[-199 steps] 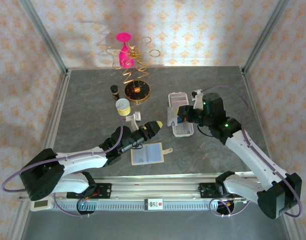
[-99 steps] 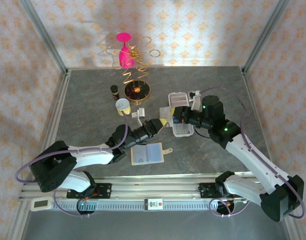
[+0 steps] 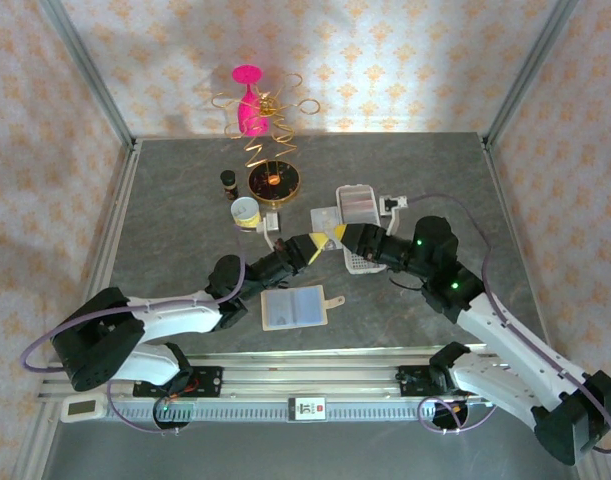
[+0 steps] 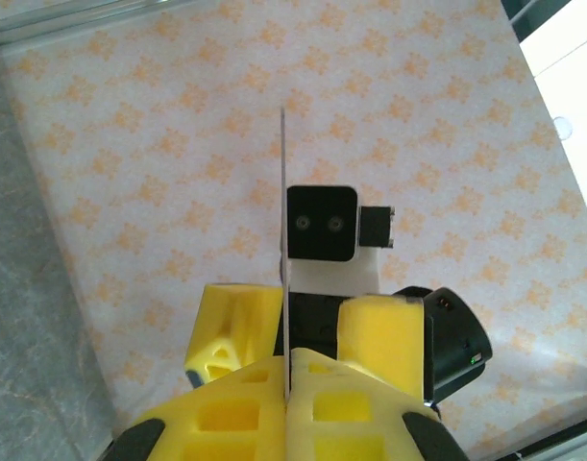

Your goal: Put the credit cards into the card holder

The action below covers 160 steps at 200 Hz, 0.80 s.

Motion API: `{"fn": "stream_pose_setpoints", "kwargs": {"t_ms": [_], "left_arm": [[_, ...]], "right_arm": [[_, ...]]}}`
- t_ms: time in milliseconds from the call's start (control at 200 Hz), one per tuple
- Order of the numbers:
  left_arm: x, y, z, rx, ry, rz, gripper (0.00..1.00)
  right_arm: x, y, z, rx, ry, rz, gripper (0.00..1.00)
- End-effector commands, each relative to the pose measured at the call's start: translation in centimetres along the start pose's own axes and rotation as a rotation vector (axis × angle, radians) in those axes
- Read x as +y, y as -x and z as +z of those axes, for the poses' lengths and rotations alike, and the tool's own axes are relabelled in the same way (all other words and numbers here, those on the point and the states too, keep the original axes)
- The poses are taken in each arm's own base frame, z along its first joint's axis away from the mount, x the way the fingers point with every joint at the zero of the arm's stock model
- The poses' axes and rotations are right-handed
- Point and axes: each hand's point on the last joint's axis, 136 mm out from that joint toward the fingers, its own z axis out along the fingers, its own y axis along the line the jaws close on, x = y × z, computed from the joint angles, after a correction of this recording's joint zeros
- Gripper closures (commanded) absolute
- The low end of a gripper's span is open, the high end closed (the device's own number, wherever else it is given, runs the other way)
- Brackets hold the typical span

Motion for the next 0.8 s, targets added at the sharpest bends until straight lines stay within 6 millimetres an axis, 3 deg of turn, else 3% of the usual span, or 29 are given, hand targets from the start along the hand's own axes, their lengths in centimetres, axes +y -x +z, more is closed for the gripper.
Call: {"fn": "stream_pose_setpoints", "kwargs": {"t_ms": [0, 105, 220, 265, 365, 440, 576, 636, 796], "left_arm": [[-2.7, 0.3, -0.5, -0.002, -0.096, -0.003, 1.00], [-2.7, 0.2, -0.6, 0.007, -0.087, 0.003, 1.00], [-2.9, 0.0, -1.2, 0.012, -0.085, 0.000, 1.00], [-2.6, 0.0, -1.5, 0.008, -0.074, -0.001, 1.00], [-1.5, 0.0, -2.9, -0.010, -0.013, 0.020, 0.73], [1.6, -0.1, -4.6, -0.023, 0.143, 0.059, 0.61], [8.6, 0.9, -10.2, -0.079, 0.551, 0.201, 0.57], [10.7, 1.2, -12.9, -0.089, 0.689, 0.251, 0.50], [14.5, 0.7, -18.0, -0.035, 0.942, 0.317, 0.46]], "right_arm": [[2.9, 0.3, -0.3, -0.014, 0.109, -0.021, 0.63], [3.5, 0.4, -0.2, -0.023, 0.122, -0.030, 0.76], [3.5, 0.4, -0.1, -0.020, 0.126, -0.028, 1.00], [3.4, 0.3, 0.0, -0.014, 0.121, -0.026, 1.00], [2.1, -0.7, 0.1, -0.003, 0.069, -0.011, 1.00], [0.1, -2.0, 0.2, -0.002, -0.021, -0.002, 1.00], [-3.3, -5.8, 0.6, 0.037, -0.109, 0.037, 1.00], [-4.7, -7.2, 0.9, 0.048, -0.147, 0.051, 1.00], [-7.4, -11.8, 2.5, 0.091, -0.181, 0.089, 1.00]]}}
